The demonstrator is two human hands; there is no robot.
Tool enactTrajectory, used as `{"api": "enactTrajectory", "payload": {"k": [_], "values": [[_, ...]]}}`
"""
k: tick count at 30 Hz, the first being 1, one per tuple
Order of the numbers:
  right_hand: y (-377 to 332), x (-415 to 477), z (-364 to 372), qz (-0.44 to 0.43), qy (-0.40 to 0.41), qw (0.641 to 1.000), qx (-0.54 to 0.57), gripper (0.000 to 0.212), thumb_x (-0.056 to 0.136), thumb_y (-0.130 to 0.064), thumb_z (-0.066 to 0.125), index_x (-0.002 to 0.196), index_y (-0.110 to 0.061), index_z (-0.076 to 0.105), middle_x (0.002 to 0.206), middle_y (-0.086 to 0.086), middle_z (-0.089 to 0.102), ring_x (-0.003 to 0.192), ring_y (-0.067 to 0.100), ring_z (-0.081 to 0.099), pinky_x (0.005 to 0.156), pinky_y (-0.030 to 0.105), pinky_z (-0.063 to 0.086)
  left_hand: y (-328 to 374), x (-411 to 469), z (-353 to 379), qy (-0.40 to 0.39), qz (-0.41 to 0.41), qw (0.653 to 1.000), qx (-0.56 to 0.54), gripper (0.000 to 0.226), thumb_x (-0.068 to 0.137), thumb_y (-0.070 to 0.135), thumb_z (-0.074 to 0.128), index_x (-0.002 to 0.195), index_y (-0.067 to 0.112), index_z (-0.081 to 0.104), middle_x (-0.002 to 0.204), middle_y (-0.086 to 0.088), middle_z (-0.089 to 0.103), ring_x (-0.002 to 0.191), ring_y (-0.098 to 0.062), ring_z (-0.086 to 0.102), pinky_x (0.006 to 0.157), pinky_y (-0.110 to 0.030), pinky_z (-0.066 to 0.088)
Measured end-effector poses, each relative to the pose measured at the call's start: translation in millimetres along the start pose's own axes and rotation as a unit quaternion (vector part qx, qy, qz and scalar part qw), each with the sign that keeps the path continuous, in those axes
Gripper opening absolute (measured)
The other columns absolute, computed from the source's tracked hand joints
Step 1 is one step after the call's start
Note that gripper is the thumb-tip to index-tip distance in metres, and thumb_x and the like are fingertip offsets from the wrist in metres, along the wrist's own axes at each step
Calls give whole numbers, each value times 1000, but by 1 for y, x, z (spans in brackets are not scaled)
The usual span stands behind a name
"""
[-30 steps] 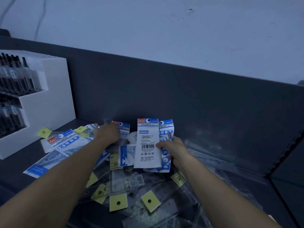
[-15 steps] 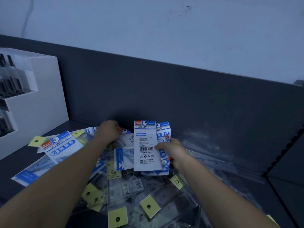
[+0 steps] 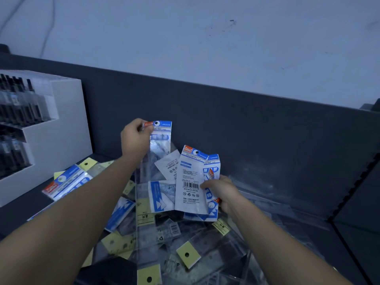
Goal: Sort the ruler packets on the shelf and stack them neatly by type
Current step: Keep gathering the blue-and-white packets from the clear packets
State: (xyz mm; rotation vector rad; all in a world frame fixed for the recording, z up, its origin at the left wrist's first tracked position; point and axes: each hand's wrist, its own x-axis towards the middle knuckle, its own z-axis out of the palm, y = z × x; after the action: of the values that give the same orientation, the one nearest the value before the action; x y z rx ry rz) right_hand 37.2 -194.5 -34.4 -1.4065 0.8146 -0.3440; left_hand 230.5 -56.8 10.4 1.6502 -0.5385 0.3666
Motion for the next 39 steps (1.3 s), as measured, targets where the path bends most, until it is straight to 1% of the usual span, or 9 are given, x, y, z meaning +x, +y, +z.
{"api": "enactTrajectory", "payload": {"k": [3,10,14,21,25,28,30,33,39], "values": [[1,-2,-3,-4,4,1000,-3,20,82,13,60,87,-7,64,89,14,72,78,32,70,66,39,58,17,6,0,24,-1,999,-37,12,90,16,61,78,14,58,72,6,59,64,-6,50,62,-22,42],[0,-7,-11,-13,21,1000,11,20,83,11,58,90,-7,62,90,15,72,80,33,70,70,42,59,39,12,-3,41,-38,992,-112,23,92,25,58,69,26,53,78,1,66,75,-16,63,76,-41,54],[-3,-11,-13,-25,29,999,27,19,84,9,58,92,-9,61,94,15,72,82,32,70,76,45,59,49,9,-2,28,-61,983,-173,21,94,20,58,74,21,55,77,3,65,73,-13,64,72,-36,54],[-5,-16,-15,-52,64,996,46,22,84,8,57,96,-10,60,96,12,72,86,33,70,82,50,57,33,1,-7,6,-144,985,-96,36,84,25,72,60,17,47,58,-3,49,55,-18,44,53,-28,37],[-5,-18,-13,-104,86,990,39,26,84,5,58,92,-19,58,98,5,71,91,29,69,85,49,56,11,-12,-14,-75,-183,980,-24,42,82,29,75,53,15,47,55,-5,47,54,-19,39,54,-28,32],[-5,-21,-8,-145,101,983,43,29,83,6,58,90,-23,56,99,3,70,92,27,69,85,48,56,-4,-16,-20,-74,-199,977,-2,38,87,28,69,57,8,57,55,-5,53,60,-19,46,62,-31,37],[-5,-23,-5,-167,113,978,57,31,84,6,57,96,-22,56,101,1,70,91,23,68,81,43,57,-5,-18,-24,-64,-187,980,11,36,88,30,66,64,4,63,59,-8,57,61,-20,49,62,-32,39],[-5,-27,-3,-196,122,970,80,34,85,6,55,98,-26,55,96,-7,68,86,14,67,67,31,55,5,-19,-28,-37,-144,989,13,39,89,31,63,58,11,51,55,-7,42,57,-19,38,57,-29,32],[-8,-33,5,-237,141,958,79,39,85,-1,54,91,-39,55,100,-10,69,92,16,69,75,41,60,42,-20,-32,52,-47,998,-6,34,96,27,54,68,7,56,60,2,48,57,-12,38,55,-26,32]]}}
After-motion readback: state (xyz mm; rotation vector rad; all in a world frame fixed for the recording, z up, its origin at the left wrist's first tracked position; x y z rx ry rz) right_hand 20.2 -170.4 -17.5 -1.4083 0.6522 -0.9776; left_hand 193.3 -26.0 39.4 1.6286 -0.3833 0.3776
